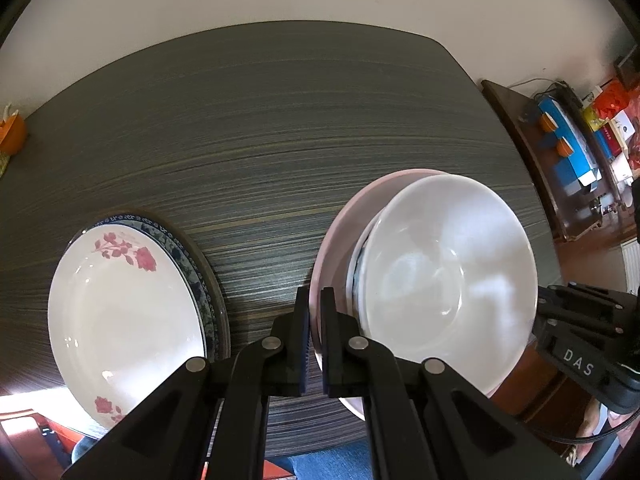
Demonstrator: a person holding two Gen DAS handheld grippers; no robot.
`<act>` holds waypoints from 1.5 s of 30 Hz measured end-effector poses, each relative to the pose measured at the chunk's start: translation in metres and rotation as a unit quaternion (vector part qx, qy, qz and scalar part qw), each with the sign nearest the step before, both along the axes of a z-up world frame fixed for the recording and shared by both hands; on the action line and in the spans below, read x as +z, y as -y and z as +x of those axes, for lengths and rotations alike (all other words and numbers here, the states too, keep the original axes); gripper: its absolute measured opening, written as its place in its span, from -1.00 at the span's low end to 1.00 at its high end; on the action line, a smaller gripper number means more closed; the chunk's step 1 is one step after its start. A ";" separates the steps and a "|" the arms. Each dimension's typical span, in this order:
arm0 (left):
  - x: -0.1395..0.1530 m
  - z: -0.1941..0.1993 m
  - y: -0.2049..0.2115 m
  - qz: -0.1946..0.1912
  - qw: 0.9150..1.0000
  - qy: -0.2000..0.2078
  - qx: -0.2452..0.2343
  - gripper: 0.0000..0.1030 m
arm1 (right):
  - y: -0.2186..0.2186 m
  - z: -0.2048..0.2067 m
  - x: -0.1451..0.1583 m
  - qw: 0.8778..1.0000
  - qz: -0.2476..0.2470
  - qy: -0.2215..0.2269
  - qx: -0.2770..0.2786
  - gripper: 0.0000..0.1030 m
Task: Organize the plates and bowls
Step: 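Lift the nested bowl stack off the table with both grippers, then carry the bowl stack over the plate stack and lower it onto the plates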
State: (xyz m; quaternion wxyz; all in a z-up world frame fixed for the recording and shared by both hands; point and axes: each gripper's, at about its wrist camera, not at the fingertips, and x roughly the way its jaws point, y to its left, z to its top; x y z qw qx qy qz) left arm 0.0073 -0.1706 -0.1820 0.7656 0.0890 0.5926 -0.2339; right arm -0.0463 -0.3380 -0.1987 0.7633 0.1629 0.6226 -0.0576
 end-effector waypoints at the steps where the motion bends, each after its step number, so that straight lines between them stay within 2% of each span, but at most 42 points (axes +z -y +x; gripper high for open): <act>1: 0.001 -0.001 0.000 -0.001 1.000 0.001 0.000 -0.97 | 0.000 -0.001 0.001 1.000 0.000 0.001 -0.001 -0.81; 8: 0.013 -0.004 -0.005 -0.007 1.000 0.012 0.001 -0.97 | -0.003 -0.005 0.012 1.000 -0.006 0.009 0.004 -0.81; 18: 0.039 -0.003 -0.033 -0.015 0.999 0.028 0.008 -0.98 | -0.027 0.001 0.045 0.999 -0.017 0.022 0.021 -0.81; 25: 0.064 0.001 -0.071 -0.021 0.999 0.043 0.025 -0.98 | -0.059 0.011 0.068 0.998 -0.026 0.035 0.041 -0.81; 34: 0.083 0.016 -0.131 -0.020 0.996 0.056 0.061 -1.00 | -0.123 0.036 0.092 0.996 -0.026 0.045 0.078 -0.81; 45: 0.083 0.039 -0.195 -0.011 0.994 0.050 0.101 -1.00 | -0.189 0.062 0.090 0.992 -0.021 0.038 0.115 -0.80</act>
